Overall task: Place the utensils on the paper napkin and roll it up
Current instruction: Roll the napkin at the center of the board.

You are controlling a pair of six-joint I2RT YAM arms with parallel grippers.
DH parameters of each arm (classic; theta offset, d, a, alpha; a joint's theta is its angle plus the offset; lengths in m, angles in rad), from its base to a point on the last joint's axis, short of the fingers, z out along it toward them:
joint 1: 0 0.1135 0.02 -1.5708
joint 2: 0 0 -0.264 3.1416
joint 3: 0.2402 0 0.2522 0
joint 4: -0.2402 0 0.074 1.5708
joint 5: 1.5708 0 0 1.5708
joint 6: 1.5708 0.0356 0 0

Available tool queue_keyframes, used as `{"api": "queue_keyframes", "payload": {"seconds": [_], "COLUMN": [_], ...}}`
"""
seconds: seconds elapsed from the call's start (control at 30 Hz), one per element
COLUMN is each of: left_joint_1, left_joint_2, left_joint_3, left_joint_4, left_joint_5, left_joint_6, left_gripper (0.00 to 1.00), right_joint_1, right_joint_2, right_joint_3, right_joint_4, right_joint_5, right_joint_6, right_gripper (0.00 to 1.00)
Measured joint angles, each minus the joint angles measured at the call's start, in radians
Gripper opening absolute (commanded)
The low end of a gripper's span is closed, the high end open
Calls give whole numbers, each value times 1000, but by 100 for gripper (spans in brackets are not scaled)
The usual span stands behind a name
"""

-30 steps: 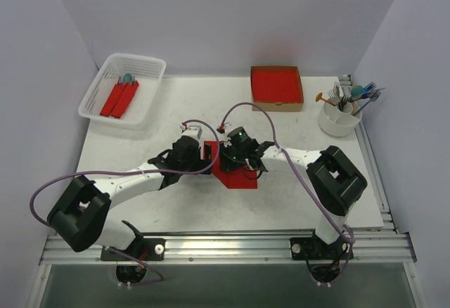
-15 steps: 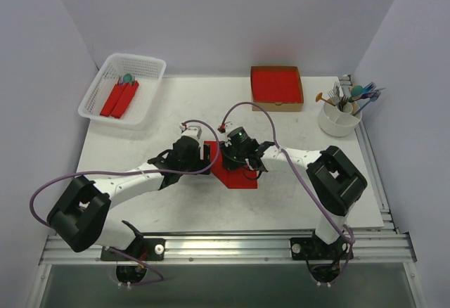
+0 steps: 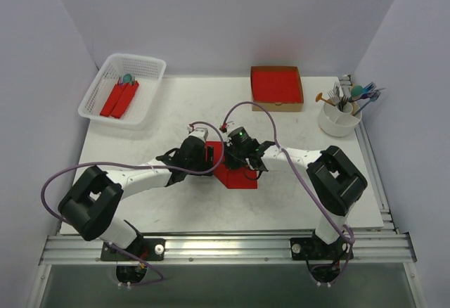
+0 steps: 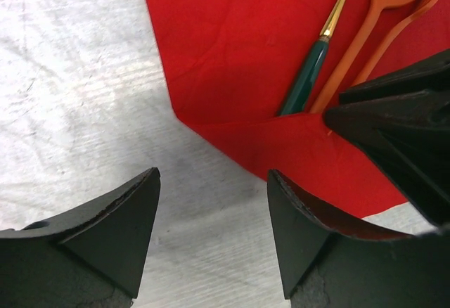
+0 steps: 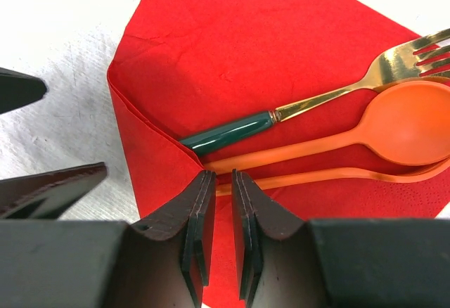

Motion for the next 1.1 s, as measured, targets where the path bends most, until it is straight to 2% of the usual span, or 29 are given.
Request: {"api": "queue_keyframes", "payload": {"seconds": [0.8, 1.1], "left_joint_1": [-38, -52], "left_joint_2": [165, 178], "left_joint_3": [110, 129], "left_joint_4": [10, 4], "left_joint_5": [-31, -59], "left_joint_6": [-24, -24], "left_gripper": [68, 68], "right_joint_1": [-7, -29], "right_joint_2": [-2, -74], "right_joint_3": [0, 0], "right_joint_4": [-3, 7], "right_joint_5": [-16, -69], "right_joint_6": [14, 32], "right_gripper": [19, 19]}}
